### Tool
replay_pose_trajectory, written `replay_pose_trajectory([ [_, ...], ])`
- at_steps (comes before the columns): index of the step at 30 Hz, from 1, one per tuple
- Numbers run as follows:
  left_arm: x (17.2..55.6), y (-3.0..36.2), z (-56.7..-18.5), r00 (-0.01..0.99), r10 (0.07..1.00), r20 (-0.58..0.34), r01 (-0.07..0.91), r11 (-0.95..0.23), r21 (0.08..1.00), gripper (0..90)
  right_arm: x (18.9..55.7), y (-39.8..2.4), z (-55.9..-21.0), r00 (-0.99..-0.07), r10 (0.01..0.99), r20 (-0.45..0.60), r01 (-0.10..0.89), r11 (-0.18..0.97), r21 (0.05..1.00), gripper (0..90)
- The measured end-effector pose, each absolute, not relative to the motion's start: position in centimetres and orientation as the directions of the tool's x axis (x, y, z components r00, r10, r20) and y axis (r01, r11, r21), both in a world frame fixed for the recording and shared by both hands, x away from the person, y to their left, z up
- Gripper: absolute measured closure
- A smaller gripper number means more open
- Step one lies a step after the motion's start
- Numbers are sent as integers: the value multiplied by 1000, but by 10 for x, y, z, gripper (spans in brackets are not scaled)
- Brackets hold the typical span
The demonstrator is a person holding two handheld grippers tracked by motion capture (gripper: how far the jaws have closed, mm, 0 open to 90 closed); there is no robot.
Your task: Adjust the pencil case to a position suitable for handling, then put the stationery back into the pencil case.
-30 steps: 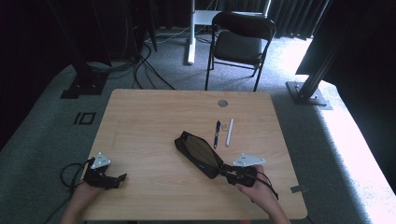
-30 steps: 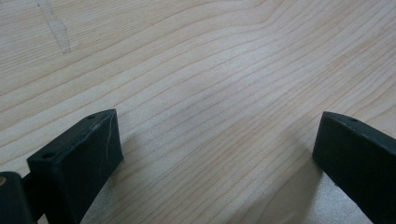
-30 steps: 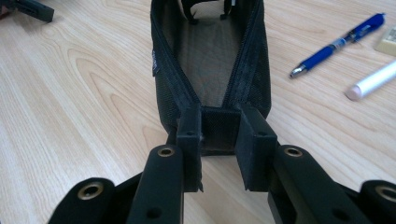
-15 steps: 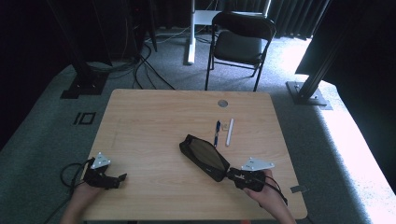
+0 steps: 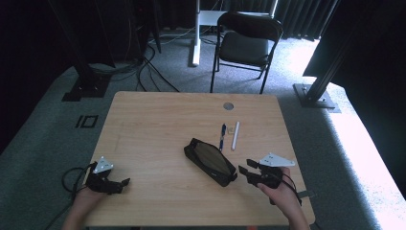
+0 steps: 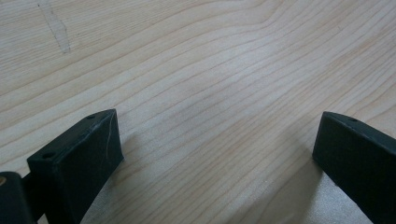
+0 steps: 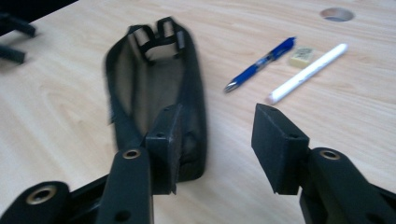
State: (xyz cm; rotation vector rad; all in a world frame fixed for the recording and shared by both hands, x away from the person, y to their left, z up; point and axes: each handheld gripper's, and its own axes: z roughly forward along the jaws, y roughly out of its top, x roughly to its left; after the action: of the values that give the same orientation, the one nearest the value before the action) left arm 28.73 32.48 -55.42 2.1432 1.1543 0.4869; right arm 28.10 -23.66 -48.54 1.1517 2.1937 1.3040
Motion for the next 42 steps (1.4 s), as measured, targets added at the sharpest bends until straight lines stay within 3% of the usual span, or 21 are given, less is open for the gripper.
replay_pose_trajectory([
  [28,287,325,-554,544,839,18,599,-403,692,16,397,-223,-524,-408,905,121,571,149,807,414],
  [35,287,325,-554,544,839,18,599,-403,692,16,420,-217,-534,-346,926,151,606,98,789,412],
  [42,287,325,-554,544,839,18,599,-403,692,17,437,-206,-542,-332,936,113,635,133,761,446],
])
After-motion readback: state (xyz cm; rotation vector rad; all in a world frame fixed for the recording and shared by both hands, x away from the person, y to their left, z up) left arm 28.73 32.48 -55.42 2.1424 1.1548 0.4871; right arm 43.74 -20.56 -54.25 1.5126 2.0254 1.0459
